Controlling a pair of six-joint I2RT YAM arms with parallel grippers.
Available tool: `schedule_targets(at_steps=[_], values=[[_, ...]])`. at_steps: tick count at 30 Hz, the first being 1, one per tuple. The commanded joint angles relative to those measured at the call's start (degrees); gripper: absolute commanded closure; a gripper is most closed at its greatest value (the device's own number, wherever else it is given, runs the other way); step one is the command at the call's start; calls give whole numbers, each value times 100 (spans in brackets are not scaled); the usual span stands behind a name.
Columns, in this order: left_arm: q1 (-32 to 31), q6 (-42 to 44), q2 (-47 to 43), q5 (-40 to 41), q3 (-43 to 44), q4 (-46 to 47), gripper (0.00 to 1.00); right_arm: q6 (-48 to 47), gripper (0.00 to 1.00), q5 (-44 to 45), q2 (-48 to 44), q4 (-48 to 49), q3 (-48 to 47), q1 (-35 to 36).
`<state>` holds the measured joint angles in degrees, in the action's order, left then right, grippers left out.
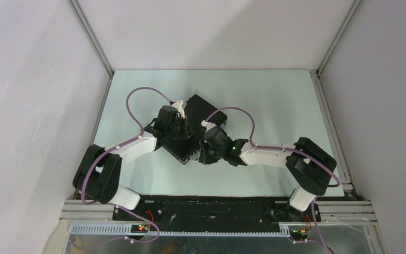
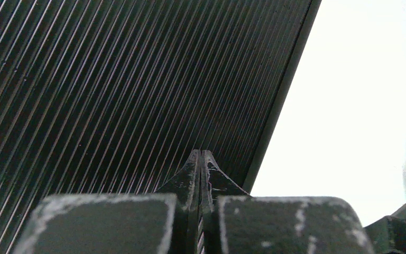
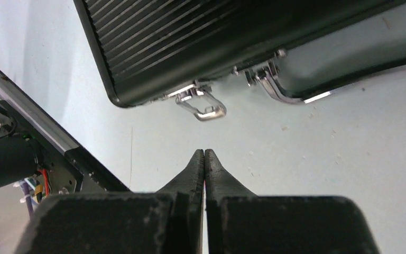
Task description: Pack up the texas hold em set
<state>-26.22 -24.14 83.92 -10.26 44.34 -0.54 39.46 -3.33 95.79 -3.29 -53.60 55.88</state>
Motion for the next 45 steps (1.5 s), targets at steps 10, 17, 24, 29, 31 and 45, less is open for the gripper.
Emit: schedule_targets(at_steps=[10, 17, 24, 29, 31, 45], values=[[-33, 4, -46, -50, -252, -430, 100, 303, 100, 529, 1111, 1535, -239, 61], [-33, -61, -157, -111, -379, -215, 100, 6, 100, 1113, -24, 1369, 404, 89], [-153, 72, -815, 148, -634, -89, 100, -521, 100, 2332, -1974, 1219, 1520, 70], [-260, 46, -1830, 686, -1009, 110, 91, -1156, 100, 3480, -3518, 1428, 2556, -19], [-257, 26, -2480, 1122, -1266, 234, 82, -1378, 95, 3753, -4333, 1775, 3114, -228], [-212, 1836, -5710, 5748, -3612, 2303, 24, -3398, 0, 2892, -5974, 3927, 4770, -2968]])
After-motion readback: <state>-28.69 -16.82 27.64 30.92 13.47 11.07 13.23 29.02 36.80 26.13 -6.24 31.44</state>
